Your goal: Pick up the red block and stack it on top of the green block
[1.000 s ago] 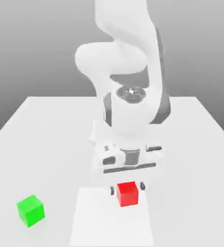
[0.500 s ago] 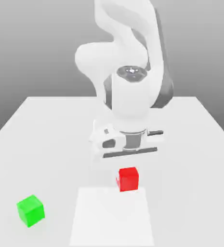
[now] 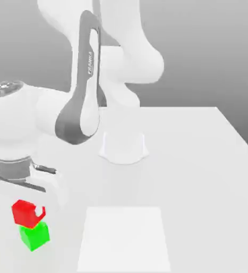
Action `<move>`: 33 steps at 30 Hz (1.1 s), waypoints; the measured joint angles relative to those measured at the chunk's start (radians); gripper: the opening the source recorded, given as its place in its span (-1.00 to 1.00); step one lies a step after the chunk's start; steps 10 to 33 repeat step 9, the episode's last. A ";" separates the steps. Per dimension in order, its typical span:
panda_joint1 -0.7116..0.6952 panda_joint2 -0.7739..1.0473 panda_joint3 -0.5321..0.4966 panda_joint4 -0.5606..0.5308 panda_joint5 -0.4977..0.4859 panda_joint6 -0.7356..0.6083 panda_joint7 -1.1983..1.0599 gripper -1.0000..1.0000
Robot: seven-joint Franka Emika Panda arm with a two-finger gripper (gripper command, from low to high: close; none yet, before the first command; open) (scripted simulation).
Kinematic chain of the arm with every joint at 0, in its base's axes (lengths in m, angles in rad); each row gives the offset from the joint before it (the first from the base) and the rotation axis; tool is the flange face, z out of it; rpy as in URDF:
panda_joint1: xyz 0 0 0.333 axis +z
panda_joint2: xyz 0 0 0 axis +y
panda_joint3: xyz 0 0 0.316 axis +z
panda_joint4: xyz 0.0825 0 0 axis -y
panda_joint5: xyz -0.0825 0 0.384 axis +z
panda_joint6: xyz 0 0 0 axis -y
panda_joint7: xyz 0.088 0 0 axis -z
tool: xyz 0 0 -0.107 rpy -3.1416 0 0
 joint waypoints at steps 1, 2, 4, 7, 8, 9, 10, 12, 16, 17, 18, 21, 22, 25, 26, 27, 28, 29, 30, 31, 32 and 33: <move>0.000 0.000 0.000 0.000 0.000 0.000 0.000 1.00; 0.000 0.000 0.000 0.000 0.000 0.000 0.000 1.00; -0.003 0.017 0.004 0.001 0.007 0.016 -0.005 1.00; 0.002 -0.044 -0.006 -0.001 -0.021 -0.041 0.015 1.00; 0.004 -0.076 -0.011 -0.003 -0.035 -0.071 0.025 1.00; 0.005 -0.110 -0.014 -0.005 -0.049 -0.103 0.035 1.00; 0.005 -0.110 -0.014 -0.005 -0.049 -0.103 0.035 1.00; 0.005 -0.110 -0.014 -0.005 -0.049 -0.103 0.035 1.00; 0.005 -0.110 -0.014 -0.005 -0.049 -0.103 0.035 1.00; 0.005 -0.110 -0.014 -0.005 -0.049 -0.103 0.035 1.00; 0.005 -0.110 -0.014 -0.005 -0.049 -0.103 0.035 1.00; 0.005 -0.110 -0.014 -0.005 -0.049 -0.103 0.035 1.00; 0.005 -0.110 -0.014 -0.005 -0.049 -0.103 0.035 1.00; 0.005 -0.110 -0.014 -0.005 -0.049 -0.103 0.035 1.00; 0.005 -0.110 -0.014 -0.005 -0.049 -0.103 0.035 1.00; 0.005 -0.110 -0.014 -0.005 -0.049 -0.103 0.035 1.00; 0.005 -0.110 -0.014 -0.005 -0.049 -0.103 0.035 1.00; 0.005 -0.110 -0.014 -0.005 -0.049 -0.103 0.035 1.00; 0.005 -0.110 -0.014 -0.005 -0.049 -0.103 0.035 1.00; 0.005 -0.110 -0.014 -0.005 -0.049 -0.103 0.035 1.00; 0.005 -0.110 -0.014 -0.005 -0.049 -0.103 0.035 1.00; 0.005 -0.110 -0.014 -0.005 -0.049 -0.103 0.035 1.00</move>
